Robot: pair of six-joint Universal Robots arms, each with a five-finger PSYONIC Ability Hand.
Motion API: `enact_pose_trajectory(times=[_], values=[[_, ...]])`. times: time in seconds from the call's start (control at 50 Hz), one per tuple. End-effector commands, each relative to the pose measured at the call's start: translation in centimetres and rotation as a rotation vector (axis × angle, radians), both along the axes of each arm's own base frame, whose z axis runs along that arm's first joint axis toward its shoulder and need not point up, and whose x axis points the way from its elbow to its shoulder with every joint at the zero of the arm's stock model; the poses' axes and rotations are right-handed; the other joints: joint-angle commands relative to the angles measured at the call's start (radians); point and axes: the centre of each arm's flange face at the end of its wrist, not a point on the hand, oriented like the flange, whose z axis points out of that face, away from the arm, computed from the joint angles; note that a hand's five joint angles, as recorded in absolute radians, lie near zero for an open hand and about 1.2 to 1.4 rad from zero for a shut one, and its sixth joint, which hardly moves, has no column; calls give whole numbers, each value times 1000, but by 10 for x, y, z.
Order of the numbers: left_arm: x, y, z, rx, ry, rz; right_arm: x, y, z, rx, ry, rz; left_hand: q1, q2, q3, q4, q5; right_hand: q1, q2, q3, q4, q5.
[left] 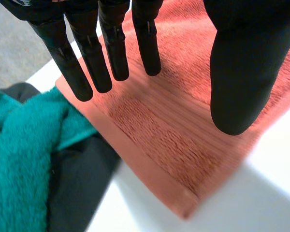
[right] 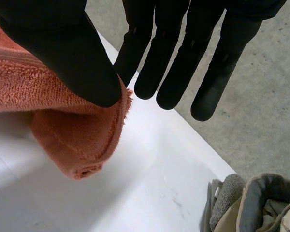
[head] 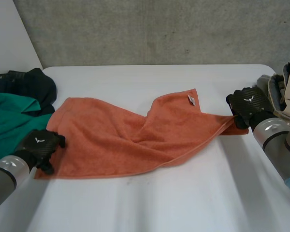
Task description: Fold the laundry.
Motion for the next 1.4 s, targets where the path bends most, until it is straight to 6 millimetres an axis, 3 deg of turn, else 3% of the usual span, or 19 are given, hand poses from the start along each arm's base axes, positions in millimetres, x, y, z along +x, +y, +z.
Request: enact_pose_trajectory(times=[0.02,0.34,0.58,0.72,0.74,0.86,0.94,0.98,1.06,1.1,1.12,1.18,1.22,1.28,1.32,1.4], values=[[-1,19,-4,96,51,19,-2,-2,-4,3,6,-6,42,38,35,46,52,267,215,203,195,241],[9,-8,-24,-21,31,31,-1,-1,-11,13,22,1,215,212,209,220,225,267,215,203,195,241],[4,-27,-16,-121,20,19,1,1,-13,20,23,6,347,344,340,352,357,267,215,203,195,241],[1,-35,-19,-147,3,16,1,1,-13,20,23,6,646,643,640,651,656,267,215,203,195,241],[0,-35,-19,-149,1,13,0,1,-13,20,23,4,870,867,864,875,880,267,215,203,195,241],[-1,-30,-14,-156,-6,22,-1,-1,-6,2,20,-3,878,875,872,883,888,267,215,203,195,241],[-4,-20,23,-241,-3,25,-5,-3,17,-39,23,-16,878,875,872,883,888,267,215,203,195,241],[-6,-13,54,-307,13,32,-12,-1,43,-72,40,-37,878,875,872,883,888,267,215,203,195,241],[-6,6,146,-511,114,66,-35,11,131,-209,82,-96,878,875,872,883,888,267,215,203,195,241],[-7,15,179,-576,166,68,-39,18,158,-260,75,-105,878,875,872,883,888,267,215,203,195,241],[-7,22,201,-617,198,69,-42,25,184,-317,67,-108,878,875,872,883,888,267,215,203,195,241],[-6,35,246,-696,262,77,-47,36,220,-387,58,-105,878,875,872,883,888,267,215,203,195,241],[-5,39,263,-697,287,92,-51,38,235,-404,61,-110,878,875,872,883,888,267,215,203,195,241],[-8,37,270,-633,287,96,-57,30,239,-382,74,-118,878,875,872,883,888,267,215,203,195,241],[-12,33,267,-586,282,91,-56,25,235,-356,86,-110,878,875,872,883,888,267,215,203,195,241],[-26,7,237,-399,216,94,-47,5,211,-267,158,-76,878,875,872,883,888,267,215,203,195,241]])
